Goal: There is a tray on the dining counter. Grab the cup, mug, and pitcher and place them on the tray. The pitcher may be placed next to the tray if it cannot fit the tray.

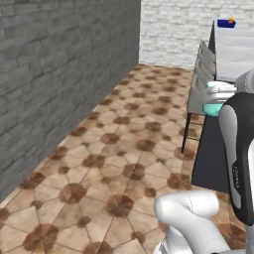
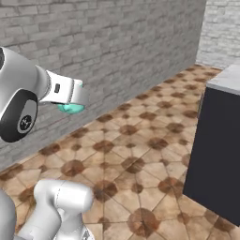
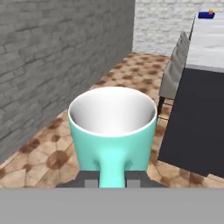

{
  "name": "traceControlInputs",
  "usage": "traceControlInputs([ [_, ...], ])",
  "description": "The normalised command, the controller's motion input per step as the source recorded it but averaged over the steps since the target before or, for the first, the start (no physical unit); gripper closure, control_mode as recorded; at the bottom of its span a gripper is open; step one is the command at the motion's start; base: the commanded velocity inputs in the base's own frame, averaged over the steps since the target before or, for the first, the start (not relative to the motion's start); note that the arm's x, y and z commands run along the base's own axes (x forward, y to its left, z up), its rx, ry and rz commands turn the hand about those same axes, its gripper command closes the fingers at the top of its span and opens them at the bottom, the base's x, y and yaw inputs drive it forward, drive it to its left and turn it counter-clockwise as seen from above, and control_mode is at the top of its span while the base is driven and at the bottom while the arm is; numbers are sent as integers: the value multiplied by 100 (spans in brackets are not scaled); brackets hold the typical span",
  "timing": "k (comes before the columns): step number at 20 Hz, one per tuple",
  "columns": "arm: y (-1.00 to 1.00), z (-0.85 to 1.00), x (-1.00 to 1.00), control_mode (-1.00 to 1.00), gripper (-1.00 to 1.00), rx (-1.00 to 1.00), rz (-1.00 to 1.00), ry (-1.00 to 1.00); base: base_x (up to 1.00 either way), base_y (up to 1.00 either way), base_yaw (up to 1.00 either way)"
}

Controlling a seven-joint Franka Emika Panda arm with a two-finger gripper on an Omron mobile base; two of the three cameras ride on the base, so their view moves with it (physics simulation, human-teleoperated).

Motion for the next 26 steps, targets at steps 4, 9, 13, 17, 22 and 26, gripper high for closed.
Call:
traceControlInputs([
  [4, 0, 0, 0, 100, 100, 0, 0, 0, 100, 67, -56],
  [9, 0, 0, 0, 100, 100, 0, 0, 0, 100, 76, -52],
  [13, 0, 0, 0, 100, 100, 0, 0, 0, 100, 94, -45],
  [17, 0, 0, 0, 100, 100, 0, 0, 0, 100, 99, -36],
  [22, 0, 0, 0, 100, 100, 0, 0, 0, 100, 88, -25],
  [26, 0, 0, 0, 100, 100, 0, 0, 0, 100, 62, -13],
])
